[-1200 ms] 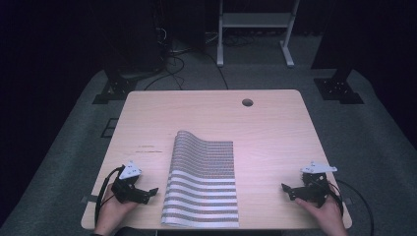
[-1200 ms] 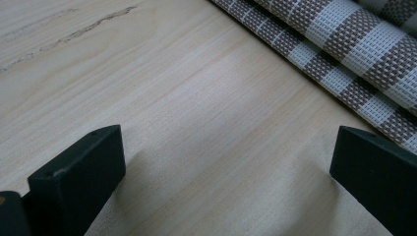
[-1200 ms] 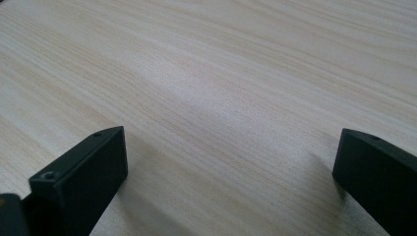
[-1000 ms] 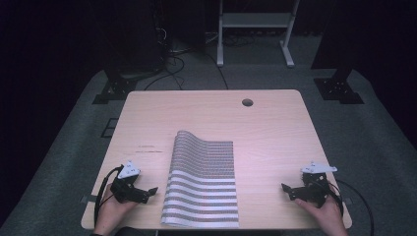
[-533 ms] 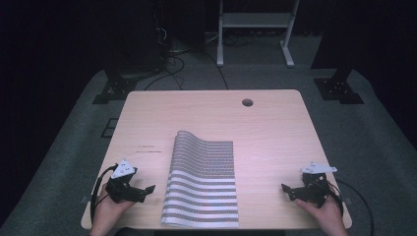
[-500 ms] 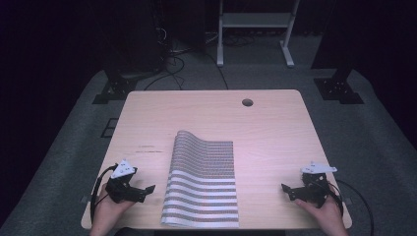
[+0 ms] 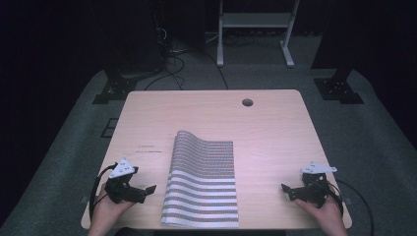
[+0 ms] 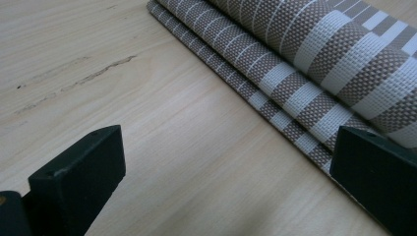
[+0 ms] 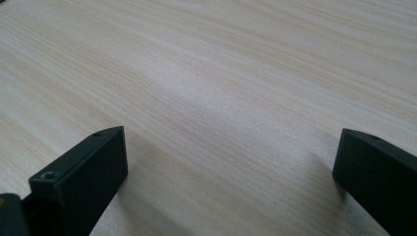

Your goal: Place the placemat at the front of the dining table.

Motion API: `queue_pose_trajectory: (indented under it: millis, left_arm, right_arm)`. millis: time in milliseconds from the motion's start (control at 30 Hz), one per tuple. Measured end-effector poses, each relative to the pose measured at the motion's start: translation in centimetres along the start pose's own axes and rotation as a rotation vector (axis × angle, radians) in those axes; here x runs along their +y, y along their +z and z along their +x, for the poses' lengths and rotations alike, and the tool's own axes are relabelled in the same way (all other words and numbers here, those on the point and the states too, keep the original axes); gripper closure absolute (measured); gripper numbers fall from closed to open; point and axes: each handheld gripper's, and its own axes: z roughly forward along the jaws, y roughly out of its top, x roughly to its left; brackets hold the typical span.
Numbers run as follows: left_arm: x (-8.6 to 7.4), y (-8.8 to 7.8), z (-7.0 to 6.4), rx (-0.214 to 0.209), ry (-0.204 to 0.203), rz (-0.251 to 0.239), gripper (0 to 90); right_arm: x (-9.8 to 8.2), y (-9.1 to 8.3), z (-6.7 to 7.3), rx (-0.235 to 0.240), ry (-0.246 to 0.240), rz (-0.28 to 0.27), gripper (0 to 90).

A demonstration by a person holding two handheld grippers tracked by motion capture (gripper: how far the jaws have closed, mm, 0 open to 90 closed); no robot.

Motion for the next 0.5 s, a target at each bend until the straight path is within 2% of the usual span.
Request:
queue_pose_trajectory:
  millis: [267,500]
  left_arm:
    - [1.1,-0.5,-0.8,-0.022,-0.001,-0.02,0.0]
    - [2.0,-0.9,-1.7,-0.063,0.001,-0.043,0.0]
  right_arm:
    - [0.0,0.0,0.0,0.0,0.0,0.0,0.0]
    - [0.0,0.0,0.0,0.0,0.0,0.0,0.0]
